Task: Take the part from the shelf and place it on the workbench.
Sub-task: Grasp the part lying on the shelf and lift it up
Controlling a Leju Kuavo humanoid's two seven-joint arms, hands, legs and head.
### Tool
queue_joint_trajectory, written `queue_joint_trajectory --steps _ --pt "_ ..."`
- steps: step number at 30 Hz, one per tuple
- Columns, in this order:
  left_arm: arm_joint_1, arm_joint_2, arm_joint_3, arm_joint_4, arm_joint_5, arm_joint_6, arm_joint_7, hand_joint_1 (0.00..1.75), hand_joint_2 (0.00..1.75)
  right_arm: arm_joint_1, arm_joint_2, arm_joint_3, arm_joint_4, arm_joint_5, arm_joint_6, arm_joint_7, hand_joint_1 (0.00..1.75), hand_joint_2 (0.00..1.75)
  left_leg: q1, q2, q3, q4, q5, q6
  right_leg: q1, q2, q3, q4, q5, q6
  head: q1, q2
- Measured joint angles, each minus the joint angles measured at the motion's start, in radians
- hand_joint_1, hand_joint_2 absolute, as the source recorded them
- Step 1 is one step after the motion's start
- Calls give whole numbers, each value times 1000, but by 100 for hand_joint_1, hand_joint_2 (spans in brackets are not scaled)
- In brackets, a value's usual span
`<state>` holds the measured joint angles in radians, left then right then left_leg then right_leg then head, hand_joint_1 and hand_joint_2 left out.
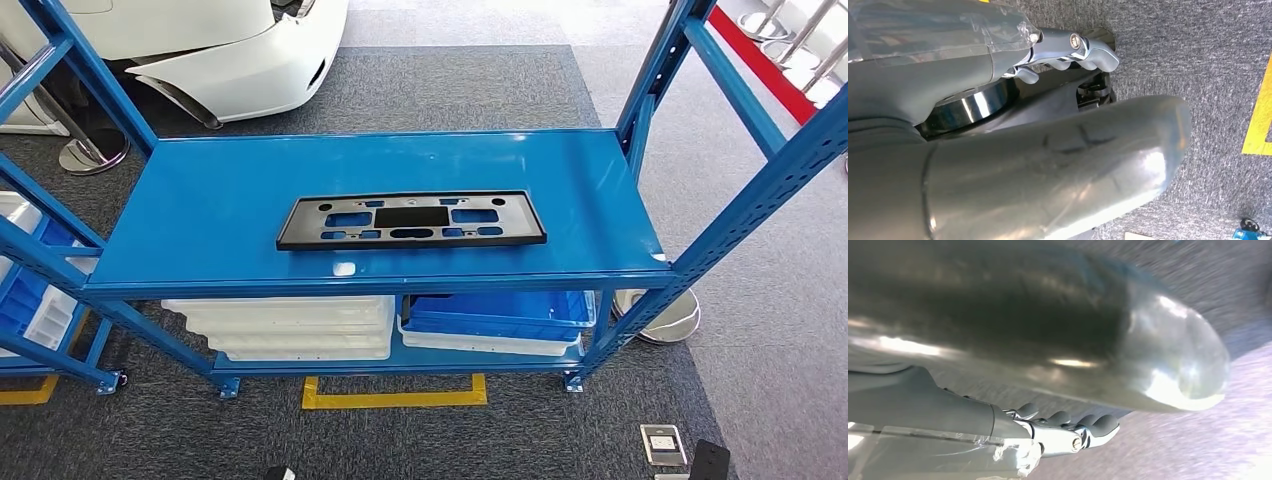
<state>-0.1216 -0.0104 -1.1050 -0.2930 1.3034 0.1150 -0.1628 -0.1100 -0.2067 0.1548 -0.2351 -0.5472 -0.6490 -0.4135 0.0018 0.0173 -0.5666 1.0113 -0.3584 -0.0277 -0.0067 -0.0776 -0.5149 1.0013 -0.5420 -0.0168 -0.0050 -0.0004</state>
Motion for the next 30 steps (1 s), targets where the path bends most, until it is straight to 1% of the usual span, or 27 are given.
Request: queue_joint_trajectory --steps 3,6,12,15,17,20,22,24,26,30 --pt "0 2 -8 2 4 -7 -6 0 0 5 6 -43 -59 -22 37 -54 0 0 0 0 0 0 0 0 0 0 0 0 0 0 0 0" --pt "0 5 -17 3 6 -11 -12 0 0 4 10 -69 -97 -54 110 -86 0 0 0 0 0 0 0 0 0 0 0 0 0 0 0 0" --pt "-1 8 -26 5 6 -19 -18 0 0 -20 19 -69 -123 -83 276 -75 0 0 0 1 0 0 0 0 0 0 0 0 0 0 0 0" --pt "-1 8 -27 6 6 -21 -21 0 0 -37 28 -56 -129 -72 323 -81 0 0 0 0 0 0 0 0 0 0 0 0 0 0 0 0" --pt "-1 10 -29 8 6 -21 -24 0 0 -46 36 -46 -139 -56 312 -124 0 0 0 0 0 0 0 0 0 0 0 0 0 0 0 0" --pt "0 12 -35 11 5 -16 -25 0 0 -51 44 -30 -177 -34 227 -202 0 0 0 0 0 0 0 0 0 0 0 0 0 0 0 0" --pt "1 13 -40 12 4 -15 -25 0 0 -46 46 -19 -223 -23 168 -214 0 0 0 0 0 0 0 0 0 0 0 0 0 0 0 0" --pt "1 14 -44 13 2 -15 -25 0 0 -35 46 -7 -280 -14 134 -209 0 0 0 0 0 0 0 0 0 0 0 0 0 0 0 0" --pt "1 15 -47 14 1 -15 -25 0 0 -21 46 6 -341 -7 132 -206 0 0 0 0 0 0 0 0 0 0 0 0 0 0 1 0" --pt "1 16 -49 14 -1 -18 -25 0 0 -1 46 35 -463 8 184 -209 0 0 0 0 0 0 0 0 0 0 0 0 0 0 0 0"
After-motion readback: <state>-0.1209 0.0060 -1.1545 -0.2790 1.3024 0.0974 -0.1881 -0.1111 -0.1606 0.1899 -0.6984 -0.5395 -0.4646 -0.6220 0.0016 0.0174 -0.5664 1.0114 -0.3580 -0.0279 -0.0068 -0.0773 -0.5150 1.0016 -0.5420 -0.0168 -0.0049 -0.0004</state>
